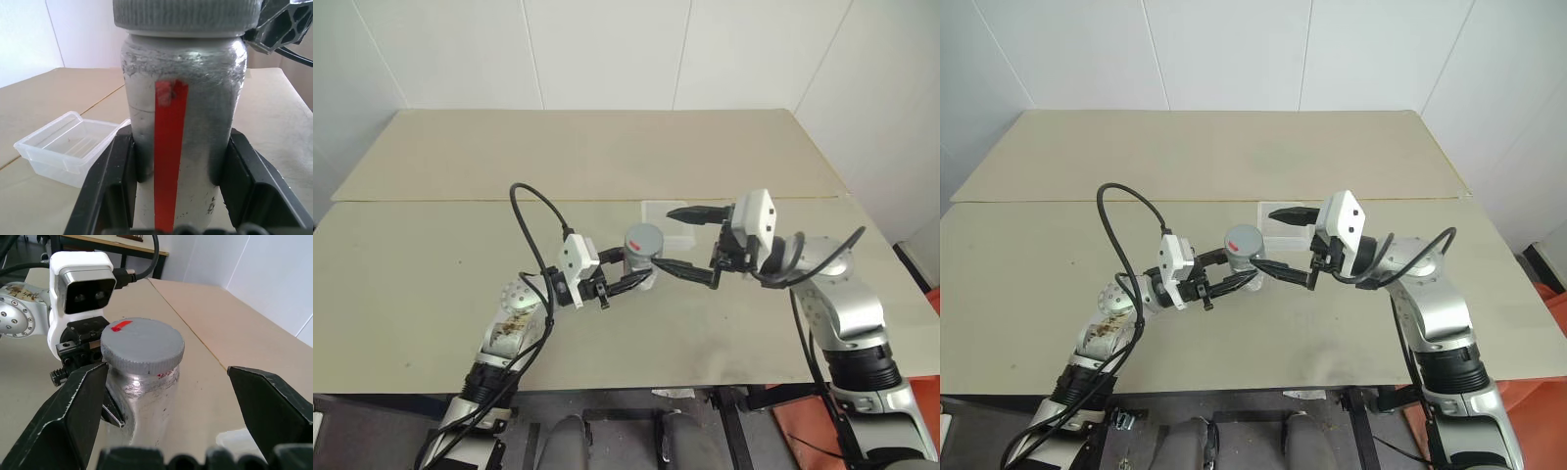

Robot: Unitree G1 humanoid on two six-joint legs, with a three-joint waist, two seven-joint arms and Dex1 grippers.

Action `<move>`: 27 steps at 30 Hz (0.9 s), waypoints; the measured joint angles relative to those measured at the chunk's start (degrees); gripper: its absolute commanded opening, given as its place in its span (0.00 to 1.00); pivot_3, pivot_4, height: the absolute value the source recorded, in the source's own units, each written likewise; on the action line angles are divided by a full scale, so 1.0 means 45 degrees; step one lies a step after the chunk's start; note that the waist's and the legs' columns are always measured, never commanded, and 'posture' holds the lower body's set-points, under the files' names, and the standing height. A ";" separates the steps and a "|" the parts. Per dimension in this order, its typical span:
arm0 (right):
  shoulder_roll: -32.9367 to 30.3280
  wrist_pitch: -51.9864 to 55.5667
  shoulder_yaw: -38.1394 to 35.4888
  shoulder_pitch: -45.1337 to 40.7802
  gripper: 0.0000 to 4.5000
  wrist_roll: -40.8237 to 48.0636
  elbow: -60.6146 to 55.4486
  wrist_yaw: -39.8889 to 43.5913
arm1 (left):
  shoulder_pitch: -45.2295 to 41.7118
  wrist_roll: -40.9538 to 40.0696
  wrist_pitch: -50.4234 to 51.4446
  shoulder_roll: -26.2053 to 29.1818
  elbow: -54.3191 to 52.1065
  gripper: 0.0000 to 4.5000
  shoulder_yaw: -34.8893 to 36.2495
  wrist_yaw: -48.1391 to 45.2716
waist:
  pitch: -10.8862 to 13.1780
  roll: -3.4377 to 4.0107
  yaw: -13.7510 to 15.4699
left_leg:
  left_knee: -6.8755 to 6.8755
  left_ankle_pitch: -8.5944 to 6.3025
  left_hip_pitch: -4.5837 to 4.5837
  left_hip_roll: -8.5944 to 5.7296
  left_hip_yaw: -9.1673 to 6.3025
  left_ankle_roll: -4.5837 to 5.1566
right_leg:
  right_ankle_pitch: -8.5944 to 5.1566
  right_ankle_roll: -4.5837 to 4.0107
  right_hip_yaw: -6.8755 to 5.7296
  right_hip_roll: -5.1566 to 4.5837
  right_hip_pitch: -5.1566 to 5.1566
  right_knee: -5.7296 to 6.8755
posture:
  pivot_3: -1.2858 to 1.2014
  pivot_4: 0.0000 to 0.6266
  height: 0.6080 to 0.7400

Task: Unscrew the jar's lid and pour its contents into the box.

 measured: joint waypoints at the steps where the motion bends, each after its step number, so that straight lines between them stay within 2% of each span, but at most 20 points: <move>1: -0.0039 0.0009 -0.0019 0.0140 1.00 0.0060 -0.0098 0.0049 | -0.0010 -0.0001 -0.0016 -0.0006 0.0094 0.44 0.0000 -0.0042 | 0.0000 0.0000 -0.0001 | 0.0001 0.0000 -0.0001 0.0000 0.0000 0.0000 | 0.0000 0.0000 0.0000 0.0000 0.0000 0.0000 | 0.52 0.24 1.00; 9: -0.0906 0.0712 -0.0698 0.1623 1.00 0.0394 -0.2088 -0.0420 | -0.0331 -0.0516 0.0127 0.0566 0.0570 0.44 0.0352 -0.0968 | 0.0000 0.0000 -0.0007 | 0.0005 0.0000 0.0009 0.0000 -0.0002 0.0000 | -0.0021 0.0035 0.0000 0.0001 0.0004 0.0008 | 0.52 0.24 1.00; 16: -0.1623 0.1026 -0.1387 0.3026 1.00 0.0436 -0.3029 -0.0615 | -0.0931 -0.0526 -0.0001 0.0449 0.1375 0.44 0.0445 -0.1472 | -0.0001 -0.0001 0.0031 | 0.0005 0.0000 0.0001 -0.0010 -0.0002 0.0000 | -0.0022 0.0041 0.0002 -0.0008 0.0009 -0.0007 | 0.52 0.24 1.00; 21: -0.1692 0.0962 -0.1381 0.3548 1.00 0.0399 -0.3036 -0.0341 | -0.0948 -0.0515 -0.0427 0.0212 0.2138 0.44 0.0452 -0.1819 | 0.0000 -0.0001 -0.0025 | 0.0007 0.0000 0.0010 -0.0009 -0.0004 0.0001 | -0.0024 0.0049 0.0004 -0.0004 0.0011 -0.0001 | 0.52 0.24 1.00; 27: -0.1611 0.0197 -0.1295 0.3244 1.00 0.0104 -0.1933 -0.0104 | -0.1606 0.0052 -0.2047 -0.0063 0.4810 0.44 0.0408 -0.2321 | 0.0000 -0.0002 0.0003 | 0.0021 0.0010 0.0009 -0.0016 -0.0008 0.0017 | -0.0035 0.0084 0.0004 -0.0006 0.0019 -0.0002 | 0.52 0.24 1.00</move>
